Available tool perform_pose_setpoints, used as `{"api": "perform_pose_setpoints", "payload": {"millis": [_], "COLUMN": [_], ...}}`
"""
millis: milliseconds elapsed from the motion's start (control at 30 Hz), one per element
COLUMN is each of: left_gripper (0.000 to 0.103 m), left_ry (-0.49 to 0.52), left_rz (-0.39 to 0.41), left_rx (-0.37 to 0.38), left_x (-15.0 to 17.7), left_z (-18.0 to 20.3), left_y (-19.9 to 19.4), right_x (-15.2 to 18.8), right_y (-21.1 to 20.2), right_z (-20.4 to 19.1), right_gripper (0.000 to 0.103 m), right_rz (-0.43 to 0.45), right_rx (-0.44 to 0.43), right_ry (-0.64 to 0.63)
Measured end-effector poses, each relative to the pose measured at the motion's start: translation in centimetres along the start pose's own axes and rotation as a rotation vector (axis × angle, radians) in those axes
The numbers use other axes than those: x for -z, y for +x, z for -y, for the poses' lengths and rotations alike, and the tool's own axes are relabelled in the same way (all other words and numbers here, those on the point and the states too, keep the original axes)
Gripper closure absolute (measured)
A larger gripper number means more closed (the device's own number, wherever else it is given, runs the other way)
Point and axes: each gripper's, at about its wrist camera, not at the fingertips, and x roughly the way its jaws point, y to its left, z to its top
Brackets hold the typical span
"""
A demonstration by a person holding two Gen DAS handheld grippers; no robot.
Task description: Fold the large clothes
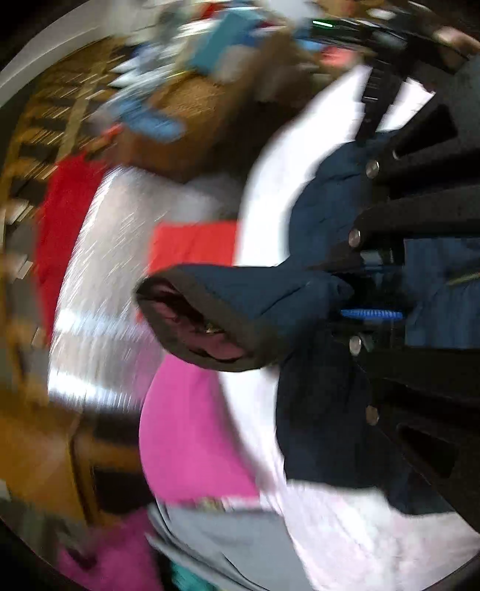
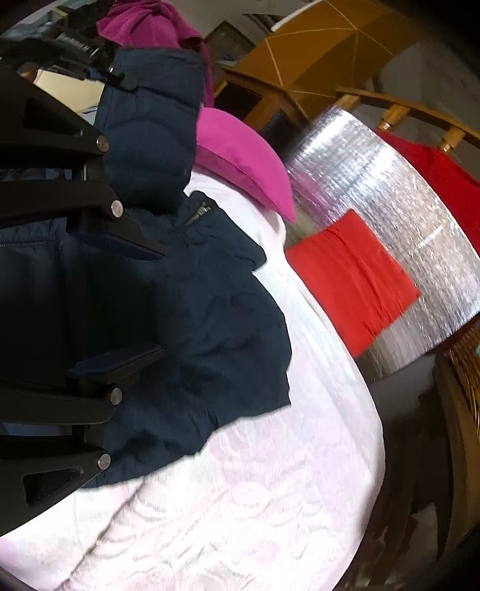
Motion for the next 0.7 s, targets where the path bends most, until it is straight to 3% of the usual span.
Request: {"api": "perform_pose_setpoints", "payload": {"millis": [33,67,133,233,367,433,500,700], "left_gripper": [0.049,0.025,0.023,0.023,0.021,0.020,0.018,0.018], "left_ry": [0.039,0.098,0.214,0.243,0.114,-0.013,-0.122,-0.487], "left_rz": [-0.038,-0.102,-0.183,-0.188,-0.125,-0.097,-0.088,-0.136], "left_rx": [0.009,0.018,0.005,0.018,0.088,0.091,0.058,-0.104], "left_x": [0.5,1.2,2.6,2.8,1.4,0.7,0.8,2.6], "left_z": [1.3,3.0,5.5,6.0,1.9,-1.9,-5.4,-16.2], "left_y": [0.4,1.4,2.7,1.8,-1.3,-2.6,-2.5,-0.5], "right_x": [-0.1,-0.3,-0.6,-1.3,-2.0,-2.0,-2.0,-1.4], "right_y": [-0.1,-0.4,-0.7,-1.1,-1.3,-1.0,-0.7,1.3], "right_z": [0.4,0.8,1.8,3.1,4.1,4.6,5.1,6.4], "right_gripper": [0.053,0.053,0.053,0.053,0.052,0.047,0.041,0.041], "right_rz": [0.002,0.005,0.013,0.019,0.012,-0.010,-0.029,-0.088], "right_rx": [0.007,0.017,0.038,0.042,0.013,-0.030,-0.070,-0.141], "right_ry": [0.002,0.003,0.003,0.021,0.049,0.085,0.125,0.228]}}
